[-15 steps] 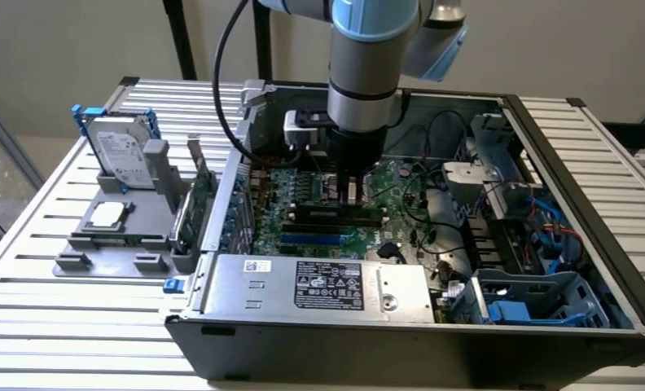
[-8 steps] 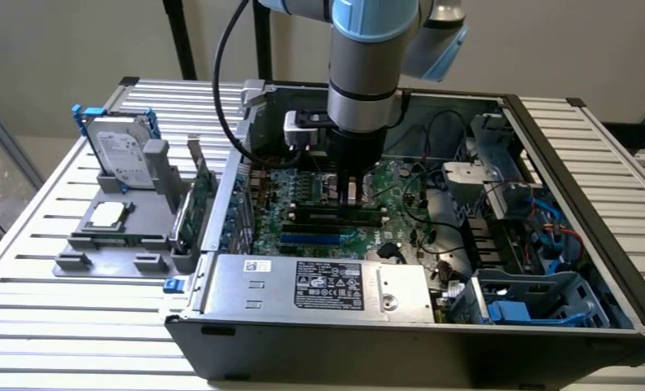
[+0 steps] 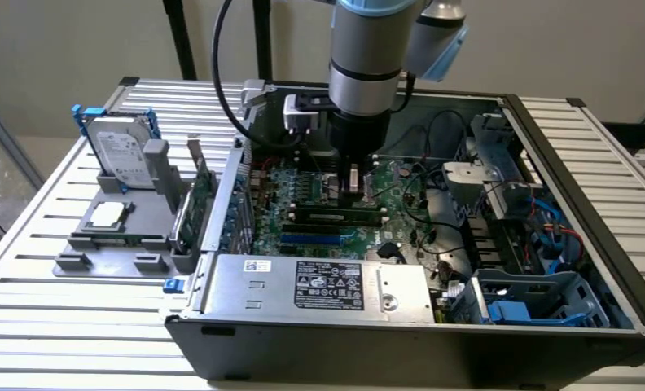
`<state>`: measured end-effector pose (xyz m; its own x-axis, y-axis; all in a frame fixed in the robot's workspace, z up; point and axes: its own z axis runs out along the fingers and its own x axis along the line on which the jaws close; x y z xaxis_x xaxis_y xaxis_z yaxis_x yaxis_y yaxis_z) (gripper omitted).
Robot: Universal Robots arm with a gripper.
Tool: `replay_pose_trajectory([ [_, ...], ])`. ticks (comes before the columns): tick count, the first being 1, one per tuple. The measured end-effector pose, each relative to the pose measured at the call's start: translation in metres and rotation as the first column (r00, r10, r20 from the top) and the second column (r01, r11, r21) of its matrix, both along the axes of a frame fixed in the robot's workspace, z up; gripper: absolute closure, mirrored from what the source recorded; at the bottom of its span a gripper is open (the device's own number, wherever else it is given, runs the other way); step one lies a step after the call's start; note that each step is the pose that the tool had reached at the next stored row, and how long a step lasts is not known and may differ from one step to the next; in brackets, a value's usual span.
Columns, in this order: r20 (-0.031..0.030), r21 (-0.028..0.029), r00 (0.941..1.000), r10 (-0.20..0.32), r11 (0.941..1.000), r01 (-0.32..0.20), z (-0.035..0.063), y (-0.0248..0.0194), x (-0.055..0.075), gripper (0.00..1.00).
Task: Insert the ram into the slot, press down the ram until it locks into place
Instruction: 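Insert the ram into the slot, then press down the ram until it locks into place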
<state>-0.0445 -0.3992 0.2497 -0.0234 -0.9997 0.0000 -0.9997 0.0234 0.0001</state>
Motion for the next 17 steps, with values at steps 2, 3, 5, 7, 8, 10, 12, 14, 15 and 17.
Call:
replay_pose_trajectory([
  [2,-0.0026,0.0002,1.0,0.0,1.0,0.0,0.0026,0.0,0.0,0.81],
  [3,-0.0036,0.0003,1.0,0.0,1.0,0.0,0.0026,0.0,0.0,0.87],
  [5,-0.0039,0.0002,1.0,0.0,1.0,0.0,0.0026,0.0,0.0,0.89],
  [7,-0.004,0.0002,1.0,0.0,1.0,0.0,0.0026,0.0,0.0,0.89],
  [8,-0.004,0.0001,1.0,0.0,1.0,0.0,0.0027,0.0,0.0,0.89],
  [10,-0.004,0.0001,1.0,0.0,1.0,0.0,0.0027,0.0,0.0,0.89],
  [12,-0.004,0.0001,1.0,0.0,1.0,0.0,0.0027,0.0,0.0,0.89],
  [14,-0.004,0.0001,1.0,0.0,1.0,0.0,0.0027,0.0,0.0,0.89],
  [15,-0.004,0.0001,1.0,0.0,1.0,0.0,0.0027,0.0,0.0,0.89],
  [17,-0.004,0.0001,1.0,0.0,1.0,0.0,0.0027,0.0,0.0,0.89],
])
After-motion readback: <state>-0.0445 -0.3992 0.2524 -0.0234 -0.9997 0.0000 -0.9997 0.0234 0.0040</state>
